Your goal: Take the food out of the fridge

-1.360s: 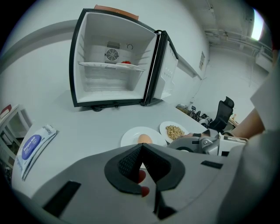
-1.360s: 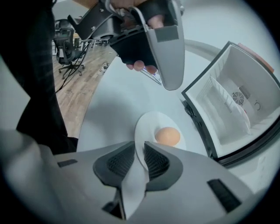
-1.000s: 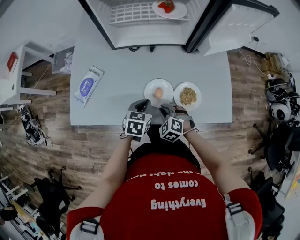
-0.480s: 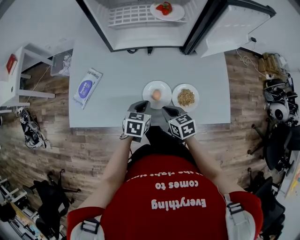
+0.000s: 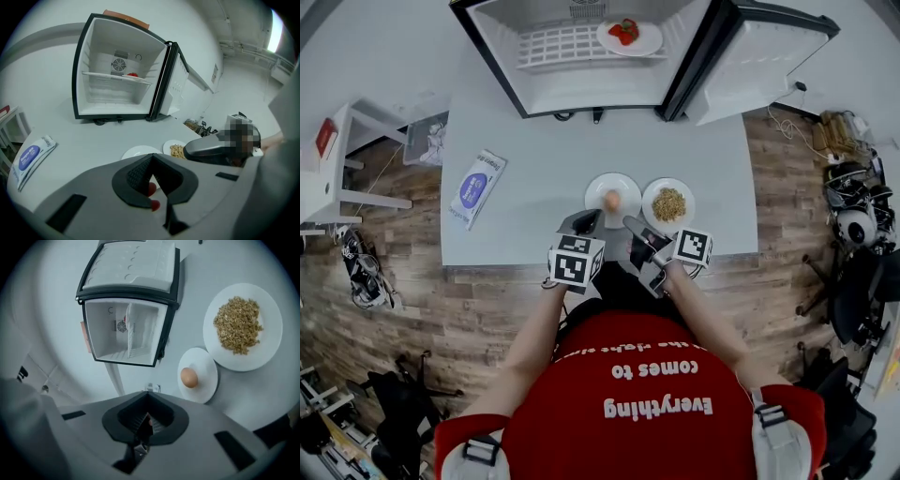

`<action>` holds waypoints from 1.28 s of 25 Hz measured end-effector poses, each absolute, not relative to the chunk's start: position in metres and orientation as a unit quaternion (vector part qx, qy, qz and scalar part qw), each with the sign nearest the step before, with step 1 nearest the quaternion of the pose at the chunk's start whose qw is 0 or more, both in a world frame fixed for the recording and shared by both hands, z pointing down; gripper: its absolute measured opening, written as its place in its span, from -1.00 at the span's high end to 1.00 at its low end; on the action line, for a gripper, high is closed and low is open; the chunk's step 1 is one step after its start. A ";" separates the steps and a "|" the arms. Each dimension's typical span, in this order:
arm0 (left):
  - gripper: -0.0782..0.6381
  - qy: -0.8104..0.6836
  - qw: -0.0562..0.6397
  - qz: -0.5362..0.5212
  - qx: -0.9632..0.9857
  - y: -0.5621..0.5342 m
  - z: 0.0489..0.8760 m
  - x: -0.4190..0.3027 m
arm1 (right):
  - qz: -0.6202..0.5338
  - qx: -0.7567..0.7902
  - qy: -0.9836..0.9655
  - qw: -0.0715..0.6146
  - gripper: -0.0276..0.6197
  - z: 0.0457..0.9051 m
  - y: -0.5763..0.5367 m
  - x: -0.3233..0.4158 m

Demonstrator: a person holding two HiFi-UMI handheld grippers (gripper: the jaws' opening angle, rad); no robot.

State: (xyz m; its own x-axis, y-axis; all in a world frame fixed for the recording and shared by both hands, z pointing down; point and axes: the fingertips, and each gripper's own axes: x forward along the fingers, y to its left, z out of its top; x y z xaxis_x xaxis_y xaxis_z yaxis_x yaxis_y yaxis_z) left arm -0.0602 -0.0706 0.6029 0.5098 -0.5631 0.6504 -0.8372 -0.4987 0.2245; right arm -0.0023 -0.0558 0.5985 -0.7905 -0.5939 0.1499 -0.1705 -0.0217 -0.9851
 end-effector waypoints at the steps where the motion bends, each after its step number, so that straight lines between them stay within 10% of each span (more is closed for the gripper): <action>1: 0.76 -0.425 0.264 0.252 0.828 -0.071 0.598 -0.060 | -0.659 -0.277 0.679 0.169 0.88 0.595 -0.058 -0.003; 32: 0.76 -0.447 0.140 0.191 0.863 -0.118 0.461 -0.083 | -0.559 -0.292 0.747 0.210 0.87 0.474 -0.170 -0.017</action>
